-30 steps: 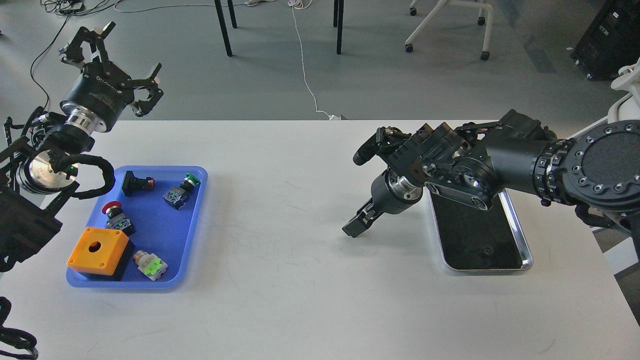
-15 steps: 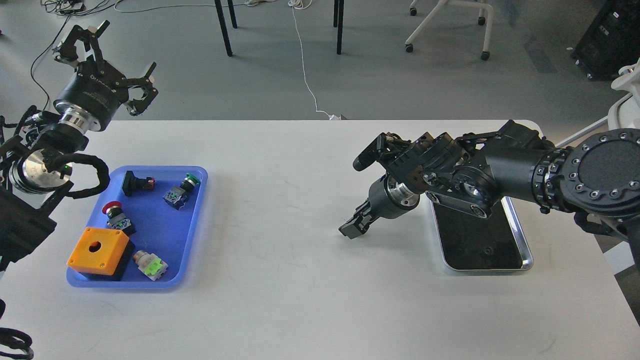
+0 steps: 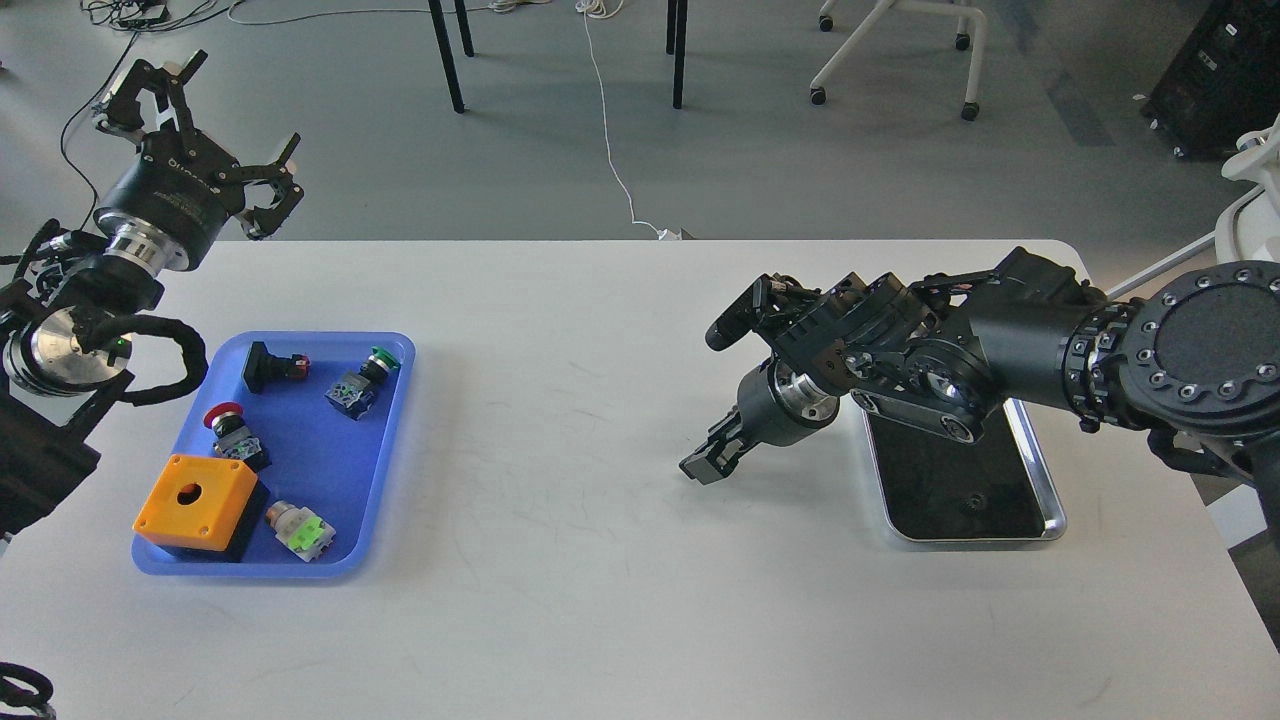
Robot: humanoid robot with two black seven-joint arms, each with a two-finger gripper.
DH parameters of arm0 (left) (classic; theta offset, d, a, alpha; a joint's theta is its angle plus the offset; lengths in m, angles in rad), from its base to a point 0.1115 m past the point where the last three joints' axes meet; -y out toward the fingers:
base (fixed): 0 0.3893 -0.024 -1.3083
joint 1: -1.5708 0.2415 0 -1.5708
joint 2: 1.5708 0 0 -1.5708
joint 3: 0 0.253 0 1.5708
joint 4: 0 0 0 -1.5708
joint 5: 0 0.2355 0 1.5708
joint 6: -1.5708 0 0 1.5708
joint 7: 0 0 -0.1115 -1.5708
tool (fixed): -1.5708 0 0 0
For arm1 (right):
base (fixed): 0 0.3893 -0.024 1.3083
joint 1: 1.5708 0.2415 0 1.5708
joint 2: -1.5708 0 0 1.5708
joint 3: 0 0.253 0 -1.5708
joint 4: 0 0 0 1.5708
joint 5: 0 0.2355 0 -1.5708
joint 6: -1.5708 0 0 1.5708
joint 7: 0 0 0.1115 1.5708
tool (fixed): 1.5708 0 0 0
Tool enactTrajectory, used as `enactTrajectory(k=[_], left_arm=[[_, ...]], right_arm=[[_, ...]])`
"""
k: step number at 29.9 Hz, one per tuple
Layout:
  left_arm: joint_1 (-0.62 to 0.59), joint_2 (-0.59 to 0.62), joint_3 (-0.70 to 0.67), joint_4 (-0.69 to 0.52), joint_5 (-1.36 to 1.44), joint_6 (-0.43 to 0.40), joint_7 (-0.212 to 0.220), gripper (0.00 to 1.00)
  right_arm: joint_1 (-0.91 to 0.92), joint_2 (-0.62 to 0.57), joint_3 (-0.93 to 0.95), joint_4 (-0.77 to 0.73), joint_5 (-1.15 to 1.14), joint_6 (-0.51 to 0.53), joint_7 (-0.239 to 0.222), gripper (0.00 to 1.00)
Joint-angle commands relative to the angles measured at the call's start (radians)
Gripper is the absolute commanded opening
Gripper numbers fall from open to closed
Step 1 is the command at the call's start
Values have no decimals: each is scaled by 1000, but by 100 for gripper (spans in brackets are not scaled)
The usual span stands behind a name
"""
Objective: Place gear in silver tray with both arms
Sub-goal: 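Reach the right gripper down and grasp the black gear on the table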
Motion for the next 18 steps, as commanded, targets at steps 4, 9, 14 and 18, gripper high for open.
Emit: enactTrajectory(k=[4, 9, 14, 18], left_arm=[[-1, 0, 0, 0, 1, 0, 0, 98], [2, 2, 0, 0, 1, 0, 0, 98], [2, 3, 0, 2, 1, 0, -1, 98], [2, 2, 0, 0, 1, 2, -1, 98]], right_arm=[[-11, 0, 0, 0, 1, -2, 0, 51], [-20, 0, -1, -3, -2, -3, 0, 49], [-25, 0, -1, -2, -2, -3, 0, 43], [-28, 0, -1, -3, -2, -5, 0, 38]])
